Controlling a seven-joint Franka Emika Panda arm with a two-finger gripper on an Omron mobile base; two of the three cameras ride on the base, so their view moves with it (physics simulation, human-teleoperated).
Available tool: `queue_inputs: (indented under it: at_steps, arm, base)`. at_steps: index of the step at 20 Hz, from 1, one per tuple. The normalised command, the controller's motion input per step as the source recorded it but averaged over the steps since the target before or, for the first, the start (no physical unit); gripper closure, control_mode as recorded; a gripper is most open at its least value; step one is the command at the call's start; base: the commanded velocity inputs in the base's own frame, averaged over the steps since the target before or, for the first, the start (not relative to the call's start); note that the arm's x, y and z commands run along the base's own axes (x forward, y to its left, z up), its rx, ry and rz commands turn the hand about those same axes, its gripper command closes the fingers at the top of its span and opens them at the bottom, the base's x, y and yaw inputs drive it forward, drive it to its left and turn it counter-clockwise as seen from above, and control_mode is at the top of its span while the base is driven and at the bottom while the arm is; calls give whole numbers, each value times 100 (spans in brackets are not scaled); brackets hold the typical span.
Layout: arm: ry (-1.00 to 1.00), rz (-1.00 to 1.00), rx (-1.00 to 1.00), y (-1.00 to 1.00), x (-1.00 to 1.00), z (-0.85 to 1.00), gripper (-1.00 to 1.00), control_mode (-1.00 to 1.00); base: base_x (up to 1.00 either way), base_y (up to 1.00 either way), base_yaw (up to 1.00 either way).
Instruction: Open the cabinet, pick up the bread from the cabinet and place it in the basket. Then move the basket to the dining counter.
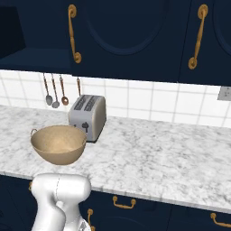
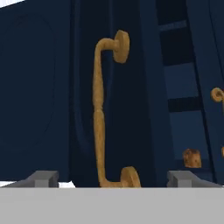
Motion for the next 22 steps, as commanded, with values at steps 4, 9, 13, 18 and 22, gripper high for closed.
queue_inputs:
  at_steps: [4,9,13,18,22]
  arm:
    - [-2,1,10,-100,-76,19,-100,-100]
    - [2,27,15,-100,8,24,-100,-100]
    - [4,49,8,-85,43,3,-100,-100]
    - [2,60,0,-56,84,-1,-100,-100]
    - [0,56,-6,-4,100,-39,-100,-100]
  base:
    - [0,0,0]
    - [0,0,0]
    - [0,0,0]
    - [0,0,0]
    - [0,0,0]
